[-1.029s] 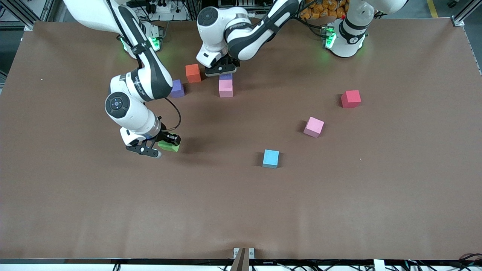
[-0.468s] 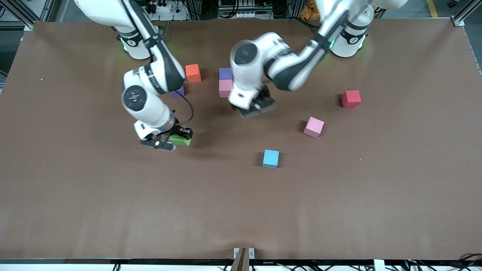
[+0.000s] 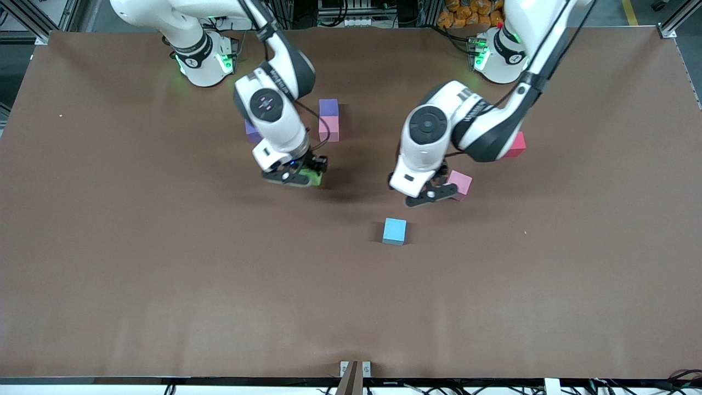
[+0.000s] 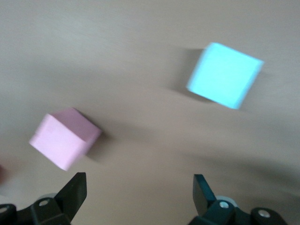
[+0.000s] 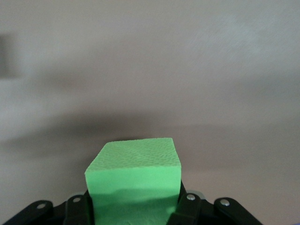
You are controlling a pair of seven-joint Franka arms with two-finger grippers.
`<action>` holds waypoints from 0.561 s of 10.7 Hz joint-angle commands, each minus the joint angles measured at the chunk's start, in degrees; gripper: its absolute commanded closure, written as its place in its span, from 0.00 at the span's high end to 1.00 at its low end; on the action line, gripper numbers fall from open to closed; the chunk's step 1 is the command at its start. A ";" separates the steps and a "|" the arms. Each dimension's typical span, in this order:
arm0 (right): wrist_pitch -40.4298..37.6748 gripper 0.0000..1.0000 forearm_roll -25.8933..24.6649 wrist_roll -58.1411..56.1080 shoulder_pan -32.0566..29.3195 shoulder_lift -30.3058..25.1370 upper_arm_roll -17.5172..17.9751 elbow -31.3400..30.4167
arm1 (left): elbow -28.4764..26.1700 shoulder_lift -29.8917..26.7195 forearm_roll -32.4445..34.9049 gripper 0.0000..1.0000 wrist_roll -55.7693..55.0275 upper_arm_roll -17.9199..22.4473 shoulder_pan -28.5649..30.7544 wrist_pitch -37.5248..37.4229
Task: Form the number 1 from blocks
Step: 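Carry the green cube to the column while the left gripper reaches pink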
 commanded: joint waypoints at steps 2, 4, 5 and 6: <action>4.82 0.59 -0.05 1.69 4.46 -1.12 0.95 -5.92 | -17.03 -8.43 2.93 1.00 11.50 -0.99 6.65 12.71; 5.35 0.59 -0.05 2.30 6.22 -0.51 1.49 -6.81 | -19.26 -9.76 2.94 1.00 20.72 -1.08 9.03 13.90; 5.53 0.59 -0.05 2.48 6.84 0.19 1.58 -6.81 | -19.53 -9.59 3.03 1.00 23.64 -1.08 10.17 13.90; 5.96 0.59 -0.05 3.18 7.02 0.72 1.58 -6.81 | -19.62 -9.16 2.94 1.00 29.67 -0.99 10.36 13.90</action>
